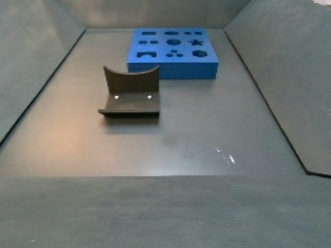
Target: Insert the square-circle object.
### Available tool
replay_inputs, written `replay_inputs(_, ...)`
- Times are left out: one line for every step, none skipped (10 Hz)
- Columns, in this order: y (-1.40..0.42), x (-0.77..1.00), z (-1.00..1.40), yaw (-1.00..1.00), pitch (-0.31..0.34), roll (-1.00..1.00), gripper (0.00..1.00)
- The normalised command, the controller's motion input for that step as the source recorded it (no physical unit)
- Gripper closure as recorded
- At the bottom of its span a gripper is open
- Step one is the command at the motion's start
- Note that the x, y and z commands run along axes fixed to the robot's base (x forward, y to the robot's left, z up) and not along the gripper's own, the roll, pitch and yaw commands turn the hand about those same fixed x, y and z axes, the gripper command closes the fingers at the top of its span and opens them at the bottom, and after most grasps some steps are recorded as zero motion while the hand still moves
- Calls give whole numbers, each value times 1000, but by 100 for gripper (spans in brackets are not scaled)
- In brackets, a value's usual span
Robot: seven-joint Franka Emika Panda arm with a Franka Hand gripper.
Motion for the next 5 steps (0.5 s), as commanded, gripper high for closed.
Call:
replay_inputs(0, 0, -523, -1000, -41, 0, 100)
replay_inputs(0, 0, -534, -1000, -43, 0, 100)
replay_inputs(0, 0, -537, -1000, -43, 0, 100)
replay_inputs(0, 0, -563, -1000, -59, 0, 100)
replay_inputs(-60, 0, -503, -1000, 0, 0, 100)
